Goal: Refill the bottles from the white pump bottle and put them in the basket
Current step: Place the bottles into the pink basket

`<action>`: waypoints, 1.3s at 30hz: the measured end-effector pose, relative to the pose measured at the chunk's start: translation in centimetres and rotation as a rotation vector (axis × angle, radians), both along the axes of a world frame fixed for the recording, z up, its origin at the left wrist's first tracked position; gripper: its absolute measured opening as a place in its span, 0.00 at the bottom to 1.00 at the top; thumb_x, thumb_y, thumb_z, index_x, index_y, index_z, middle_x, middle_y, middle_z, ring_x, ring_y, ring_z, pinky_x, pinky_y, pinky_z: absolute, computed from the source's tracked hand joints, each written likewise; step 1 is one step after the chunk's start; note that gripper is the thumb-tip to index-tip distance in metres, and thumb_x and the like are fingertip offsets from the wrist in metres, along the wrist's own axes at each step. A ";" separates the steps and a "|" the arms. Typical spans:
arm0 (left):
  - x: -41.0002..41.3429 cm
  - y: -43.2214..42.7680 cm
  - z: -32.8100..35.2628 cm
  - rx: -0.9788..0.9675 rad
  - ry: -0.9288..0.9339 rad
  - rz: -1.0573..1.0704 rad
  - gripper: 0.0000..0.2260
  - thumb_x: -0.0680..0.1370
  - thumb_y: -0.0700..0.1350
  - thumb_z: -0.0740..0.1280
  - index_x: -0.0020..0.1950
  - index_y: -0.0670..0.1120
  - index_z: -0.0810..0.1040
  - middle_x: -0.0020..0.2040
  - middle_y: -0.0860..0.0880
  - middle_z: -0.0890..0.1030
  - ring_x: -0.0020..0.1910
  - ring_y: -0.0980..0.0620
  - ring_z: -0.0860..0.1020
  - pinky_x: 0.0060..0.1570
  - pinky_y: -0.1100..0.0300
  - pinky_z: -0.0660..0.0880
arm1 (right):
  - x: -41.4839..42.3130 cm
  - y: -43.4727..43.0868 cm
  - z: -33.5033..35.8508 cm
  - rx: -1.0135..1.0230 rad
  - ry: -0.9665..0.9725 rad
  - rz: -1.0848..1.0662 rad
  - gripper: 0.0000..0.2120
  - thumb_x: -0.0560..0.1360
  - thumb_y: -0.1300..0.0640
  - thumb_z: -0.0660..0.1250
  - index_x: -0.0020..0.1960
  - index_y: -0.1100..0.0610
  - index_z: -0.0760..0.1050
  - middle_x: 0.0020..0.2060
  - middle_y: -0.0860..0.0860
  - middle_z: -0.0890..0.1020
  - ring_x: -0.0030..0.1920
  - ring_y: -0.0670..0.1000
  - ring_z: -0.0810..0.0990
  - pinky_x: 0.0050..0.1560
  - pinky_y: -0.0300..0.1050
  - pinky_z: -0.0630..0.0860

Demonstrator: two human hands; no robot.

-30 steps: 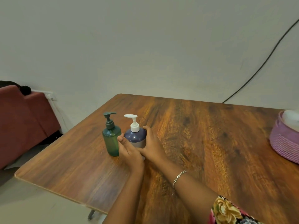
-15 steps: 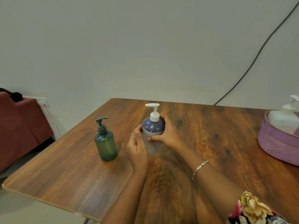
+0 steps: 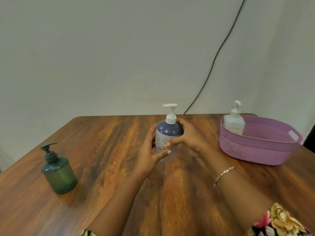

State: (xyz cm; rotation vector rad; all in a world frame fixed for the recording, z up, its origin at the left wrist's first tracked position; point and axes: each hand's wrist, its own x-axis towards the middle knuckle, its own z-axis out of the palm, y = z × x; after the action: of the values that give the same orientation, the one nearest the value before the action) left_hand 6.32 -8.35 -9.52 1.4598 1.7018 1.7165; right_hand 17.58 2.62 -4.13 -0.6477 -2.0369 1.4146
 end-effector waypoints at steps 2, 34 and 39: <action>1.3 1.6 0.4 0.009 0.018 -0.017 0.41 0.67 0.49 0.76 0.75 0.51 0.58 0.69 0.52 0.70 0.66 0.53 0.72 0.62 0.56 0.73 | 1.9 1.0 0.6 0.047 -0.018 -0.011 0.35 0.59 0.70 0.77 0.61 0.51 0.70 0.55 0.48 0.77 0.56 0.49 0.76 0.53 0.40 0.77; 21.2 22.3 6.5 -0.077 0.232 -0.191 0.26 0.71 0.37 0.72 0.68 0.44 0.67 0.61 0.46 0.76 0.58 0.48 0.75 0.56 0.56 0.74 | 20.5 16.9 5.7 0.311 -0.269 -0.892 0.33 0.65 0.51 0.75 0.64 0.61 0.68 0.59 0.56 0.74 0.57 0.57 0.76 0.56 0.52 0.76; 19.8 22.7 4.3 -0.219 0.378 -0.184 0.19 0.76 0.38 0.67 0.66 0.43 0.71 0.63 0.45 0.75 0.62 0.49 0.73 0.57 0.61 0.69 | 20.3 19.0 3.4 0.262 -0.346 -0.868 0.31 0.63 0.54 0.76 0.62 0.62 0.70 0.57 0.57 0.75 0.55 0.58 0.76 0.51 0.49 0.75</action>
State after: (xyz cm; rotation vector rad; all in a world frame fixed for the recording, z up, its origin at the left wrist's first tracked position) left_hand 26.08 14.32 -5.27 1.8524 1.7986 1.1729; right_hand 37.88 21.67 -0.75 -1.4937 -1.7560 0.5439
